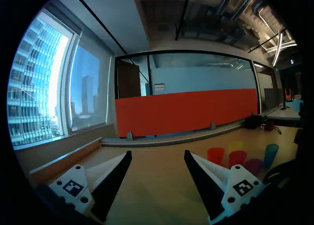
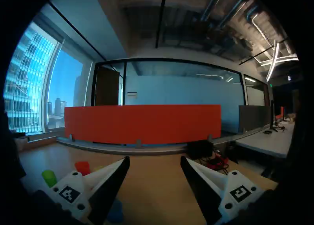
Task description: Pour water
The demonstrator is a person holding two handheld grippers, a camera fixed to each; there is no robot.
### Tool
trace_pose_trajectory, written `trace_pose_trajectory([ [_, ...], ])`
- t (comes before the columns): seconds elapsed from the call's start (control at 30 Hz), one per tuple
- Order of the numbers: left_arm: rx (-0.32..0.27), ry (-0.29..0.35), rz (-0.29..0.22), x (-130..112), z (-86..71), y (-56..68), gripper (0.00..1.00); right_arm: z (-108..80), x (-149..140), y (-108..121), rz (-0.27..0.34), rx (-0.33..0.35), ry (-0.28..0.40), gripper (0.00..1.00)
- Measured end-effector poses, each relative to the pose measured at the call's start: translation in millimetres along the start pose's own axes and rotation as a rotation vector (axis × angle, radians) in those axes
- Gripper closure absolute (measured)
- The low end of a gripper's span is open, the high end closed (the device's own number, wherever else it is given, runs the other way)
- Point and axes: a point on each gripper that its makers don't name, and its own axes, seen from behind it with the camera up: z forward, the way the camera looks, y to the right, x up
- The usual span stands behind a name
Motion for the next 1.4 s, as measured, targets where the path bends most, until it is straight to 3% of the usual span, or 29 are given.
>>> trace_pose_trajectory([
  [0.3, 0.009, 0.015, -0.01, -15.7, 6.5, 5.5, 0.0, -2.9, 11.7, -1.0, 0.026, -0.007, 0.013, 0.0],
  [0.77, 0.008, 0.017, -0.061, -43.0, 16.7, 15.6, 0.01, -6.2, 13.0, -3.2, 0.007, -0.011, 0.002, 0.01],
  [1.4, 0.017, -0.025, -0.087, -64.4, 23.1, 9.5, 0.0, -8.6, 19.5, -0.8, 0.015, -0.011, 0.013, 0.01],
])
